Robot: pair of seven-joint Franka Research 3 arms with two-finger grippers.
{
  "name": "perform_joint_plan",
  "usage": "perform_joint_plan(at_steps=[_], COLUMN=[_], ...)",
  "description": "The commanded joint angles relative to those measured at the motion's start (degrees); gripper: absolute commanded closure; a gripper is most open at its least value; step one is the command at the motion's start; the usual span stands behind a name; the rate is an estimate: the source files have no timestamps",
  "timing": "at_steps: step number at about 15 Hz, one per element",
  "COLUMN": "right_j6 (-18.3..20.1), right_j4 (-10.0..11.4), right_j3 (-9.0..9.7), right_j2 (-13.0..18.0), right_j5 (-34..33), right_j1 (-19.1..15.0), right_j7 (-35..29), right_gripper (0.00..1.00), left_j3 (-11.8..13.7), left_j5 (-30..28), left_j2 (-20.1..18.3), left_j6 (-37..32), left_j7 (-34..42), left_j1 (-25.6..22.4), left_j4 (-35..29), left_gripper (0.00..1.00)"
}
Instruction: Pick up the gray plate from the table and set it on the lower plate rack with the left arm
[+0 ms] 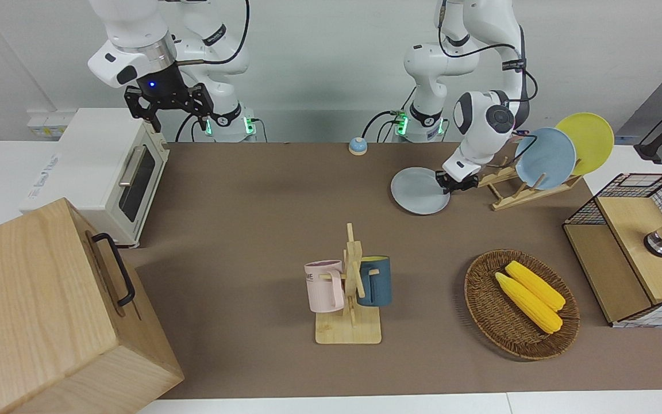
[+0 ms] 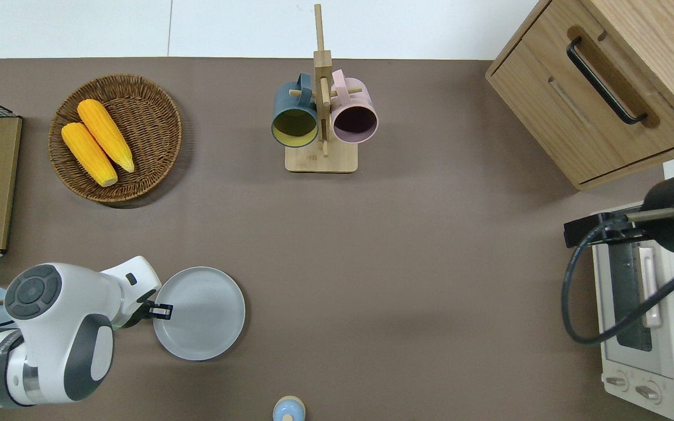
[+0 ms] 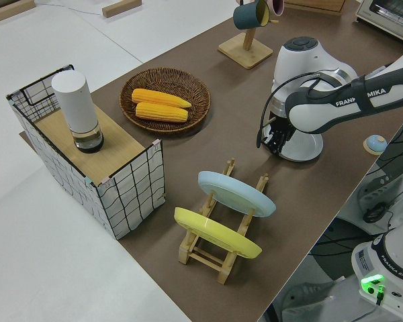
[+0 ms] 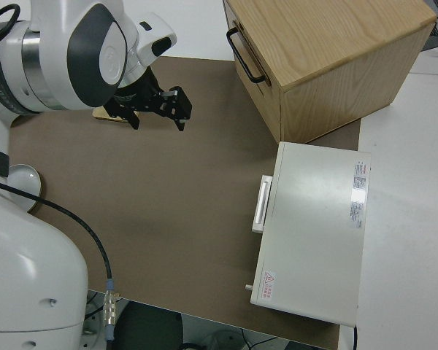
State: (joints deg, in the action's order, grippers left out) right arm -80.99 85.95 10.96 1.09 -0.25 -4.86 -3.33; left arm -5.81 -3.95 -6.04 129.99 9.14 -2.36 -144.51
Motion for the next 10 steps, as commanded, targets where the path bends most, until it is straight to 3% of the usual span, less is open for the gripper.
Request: perform_joint_plan(at_steps=[1,10], right_j6=[0.8,0.8], right_j4=[-0.3,-0.3], right_j3=[0.38,0.38], right_j2=[0.1,0.1], right_j5=[0.4,0.4], right_j1=[-0.4,-0.4], right_j7=[0.0,0.1], right_gripper=[0.011,0.013], left_j3=[0.6,1.0], left_j5=[-0.3,0.2], left_j2=[-0.1,-2.1], left_j6=[-5.3,-11.1], left_j7=[-1.3,-4.0], left_j1=[0.2,0.1], left_j4=[3.5,7.1], left_gripper=[1.0,1.0])
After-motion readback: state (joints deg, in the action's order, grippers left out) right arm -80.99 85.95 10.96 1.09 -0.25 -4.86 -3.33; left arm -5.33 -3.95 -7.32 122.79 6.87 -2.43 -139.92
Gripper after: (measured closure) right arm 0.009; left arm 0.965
